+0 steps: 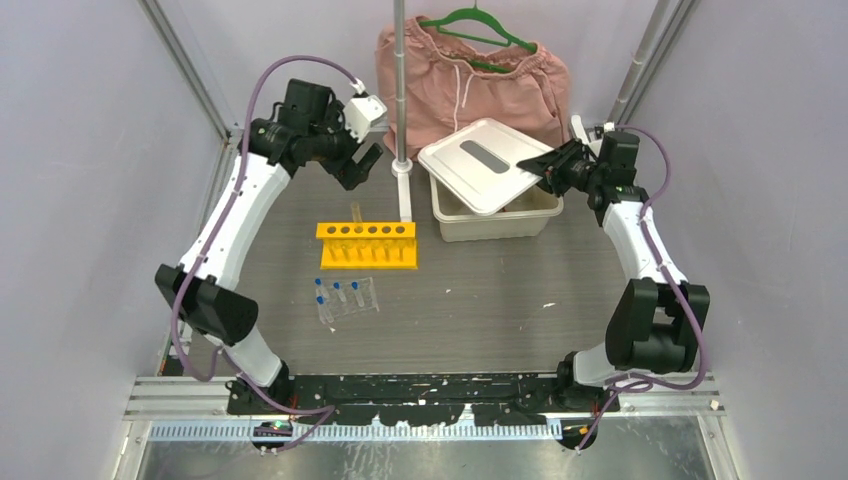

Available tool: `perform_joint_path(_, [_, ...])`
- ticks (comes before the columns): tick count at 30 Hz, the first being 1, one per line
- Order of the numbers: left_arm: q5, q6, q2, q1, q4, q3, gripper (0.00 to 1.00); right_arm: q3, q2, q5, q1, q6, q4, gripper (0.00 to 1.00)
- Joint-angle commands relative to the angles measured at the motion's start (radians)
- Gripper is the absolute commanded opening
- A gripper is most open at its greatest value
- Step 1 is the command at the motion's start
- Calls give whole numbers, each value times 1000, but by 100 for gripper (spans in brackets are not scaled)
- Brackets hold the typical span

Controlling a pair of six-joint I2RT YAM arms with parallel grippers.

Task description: Organize the chemistry lab equipment

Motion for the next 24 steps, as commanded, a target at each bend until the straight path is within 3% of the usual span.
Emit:
perform_joint_path(1, [10, -17, 47, -20, 20, 74, 87, 83, 34, 12, -11, -153, -170, 13])
perform_joint_path(3, [9, -15, 78, -24, 40, 80, 86, 92, 43, 41, -16, -198, -229, 27])
perform_joint_path(14, [18, -36, 228, -65, 108, 176, 86, 225, 116, 192, -17, -354, -489, 67])
perform_joint_path(16, [14, -45, 252, -71, 117, 196, 86, 250, 126, 233, -17, -380, -542, 97])
perform_joint_path(24, [-40, -93, 328, -110, 194, 235, 85, 322, 80, 429, -14, -441, -676, 100])
